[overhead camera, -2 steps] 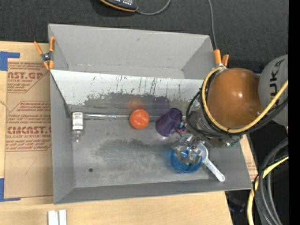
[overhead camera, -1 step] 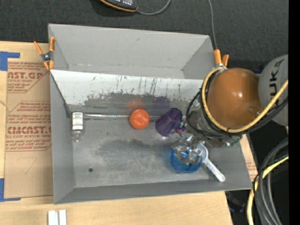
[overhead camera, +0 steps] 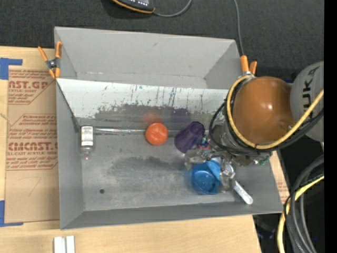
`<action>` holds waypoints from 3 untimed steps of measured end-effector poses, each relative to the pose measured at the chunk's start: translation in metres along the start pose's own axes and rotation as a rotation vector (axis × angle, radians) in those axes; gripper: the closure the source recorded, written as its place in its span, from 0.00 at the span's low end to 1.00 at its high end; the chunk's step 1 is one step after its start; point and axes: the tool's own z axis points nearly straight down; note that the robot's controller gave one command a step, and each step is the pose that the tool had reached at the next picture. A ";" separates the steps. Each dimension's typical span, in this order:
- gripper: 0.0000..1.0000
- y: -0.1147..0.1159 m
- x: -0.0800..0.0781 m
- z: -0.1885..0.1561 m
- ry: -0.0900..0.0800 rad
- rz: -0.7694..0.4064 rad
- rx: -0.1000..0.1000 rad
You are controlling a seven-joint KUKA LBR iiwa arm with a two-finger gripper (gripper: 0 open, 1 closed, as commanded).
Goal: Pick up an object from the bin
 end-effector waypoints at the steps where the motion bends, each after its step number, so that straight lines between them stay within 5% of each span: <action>1: 0.00 0.000 0.000 0.000 0.000 0.000 0.000; 3: 0.00 -0.003 0.017 0.084 -0.002 -0.344 -0.002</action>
Offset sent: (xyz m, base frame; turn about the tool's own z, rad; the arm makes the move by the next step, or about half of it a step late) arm -0.0013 -0.0160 -0.0699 -0.1603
